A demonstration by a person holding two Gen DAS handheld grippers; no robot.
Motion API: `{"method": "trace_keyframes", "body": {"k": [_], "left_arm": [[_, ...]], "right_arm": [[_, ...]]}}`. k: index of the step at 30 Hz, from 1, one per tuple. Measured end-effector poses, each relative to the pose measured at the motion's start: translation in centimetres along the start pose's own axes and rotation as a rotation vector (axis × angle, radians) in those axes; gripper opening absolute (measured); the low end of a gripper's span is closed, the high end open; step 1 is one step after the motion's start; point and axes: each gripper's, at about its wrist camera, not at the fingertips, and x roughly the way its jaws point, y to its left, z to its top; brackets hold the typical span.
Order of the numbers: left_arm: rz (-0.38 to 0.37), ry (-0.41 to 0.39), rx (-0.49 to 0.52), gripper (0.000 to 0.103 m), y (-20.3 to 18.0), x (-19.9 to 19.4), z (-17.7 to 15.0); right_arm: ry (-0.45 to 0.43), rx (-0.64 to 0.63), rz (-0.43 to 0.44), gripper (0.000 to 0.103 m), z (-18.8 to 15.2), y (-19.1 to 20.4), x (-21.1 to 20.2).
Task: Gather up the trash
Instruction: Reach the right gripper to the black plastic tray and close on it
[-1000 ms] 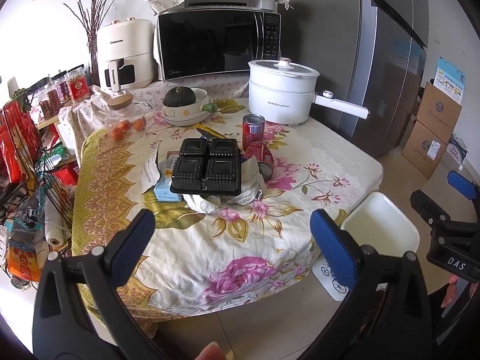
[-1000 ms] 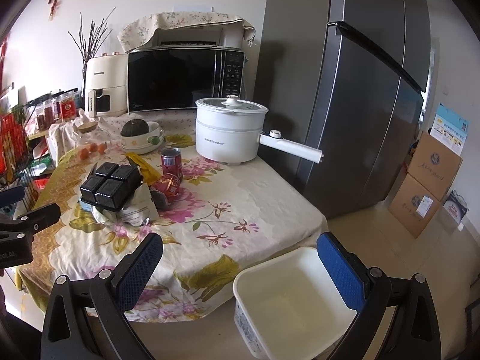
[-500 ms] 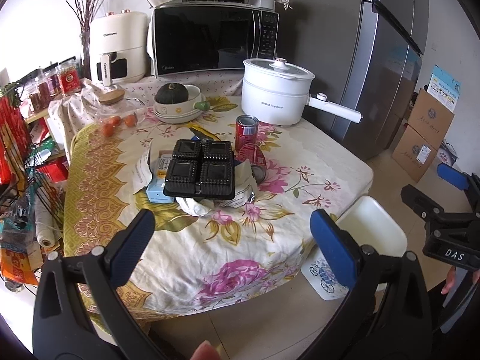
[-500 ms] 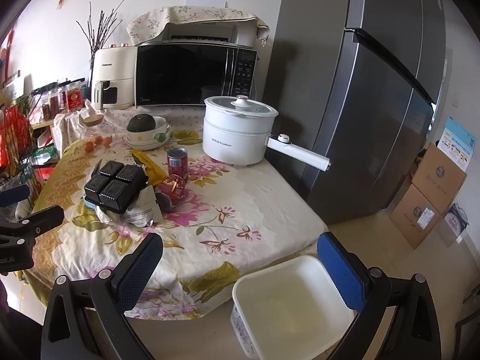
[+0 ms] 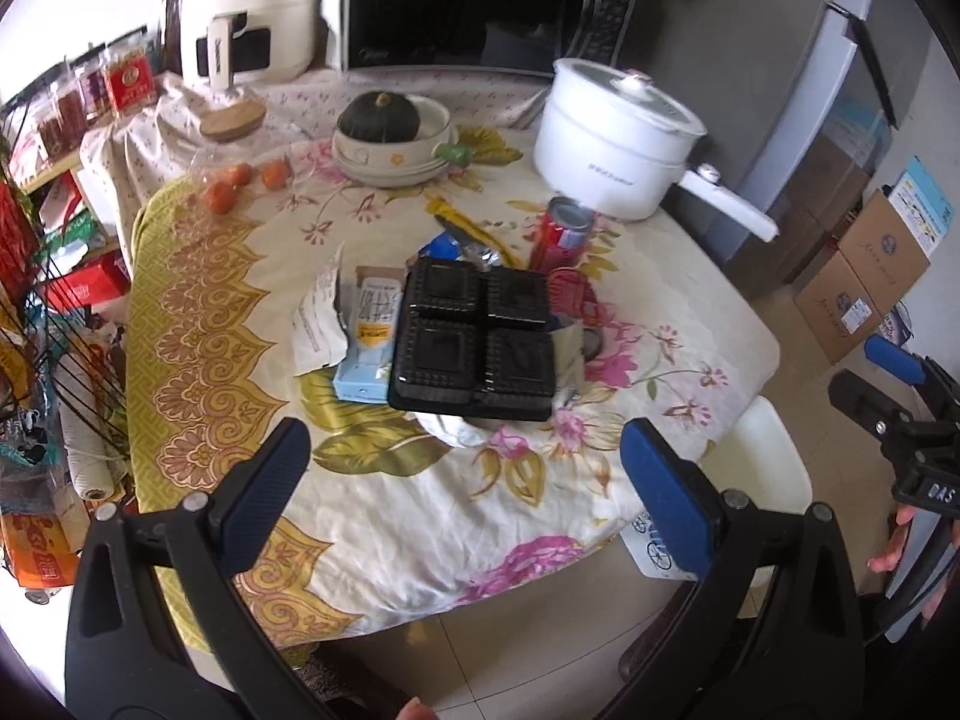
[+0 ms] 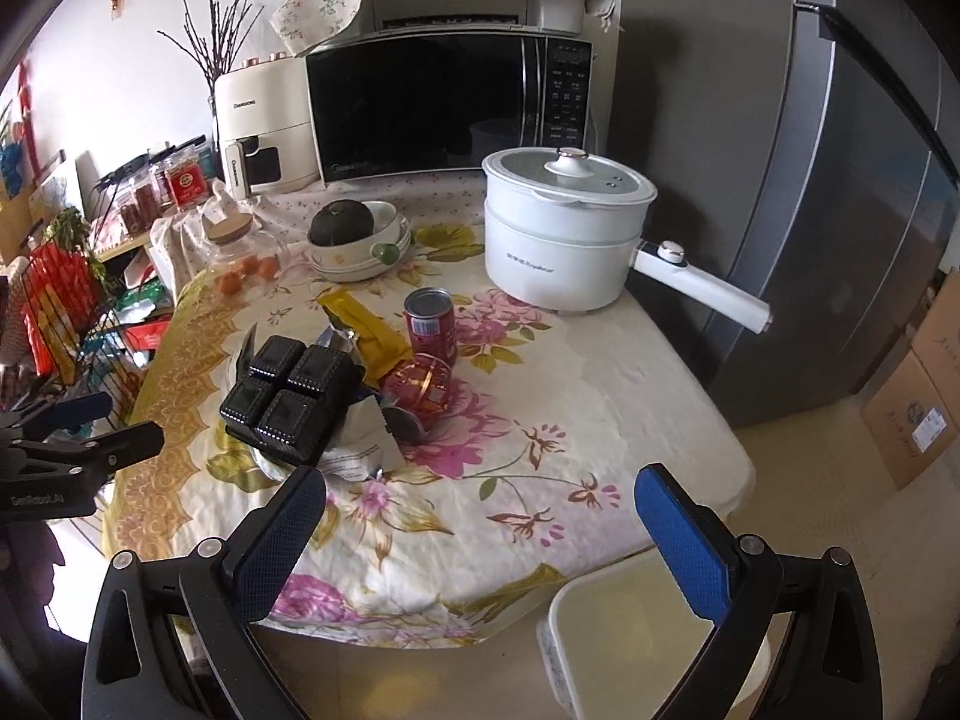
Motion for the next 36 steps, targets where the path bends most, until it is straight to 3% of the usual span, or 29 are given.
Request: {"method": "trace_keyframes", "body": {"k": [4, 7, 13, 17, 23, 36], "left_arm": [[-0.007, 0.060, -0.102, 0.101, 3.1, 3.1, 0.5], [0.001, 0.078, -0.169, 0.097, 5.1, 4.8, 1.3], [0.061, 0.086, -0.252, 0.088, 7.1, 8.1, 2.4], [0.082, 0.083, -0.311, 0.080, 8.4, 10.2, 3.0], [0.024, 0.062, -0.406, 0.078, 10.2, 12.5, 4.3], [-0.035, 0.067, -0.552, 0.078, 13.1, 16.1, 4.3]], "right_arm": [[0.043, -0.001, 0.025, 0.103, -0.3, 0.1, 3.0], [0.141, 0.011, 0.065, 0.103, -0.8, -0.3, 5.3], [0.119, -0.009, 0.018, 0.103, 0.3, 0.4, 7.0], [0.137, -0.006, 0.044, 0.103, 0.7, 1.3, 8.0], [0.144, -0.006, 0.066, 0.103, 1.0, 2.5, 9.2], [0.178, -0.008, 0.019, 0.103, 0.6, 2.3, 11.3]]}}
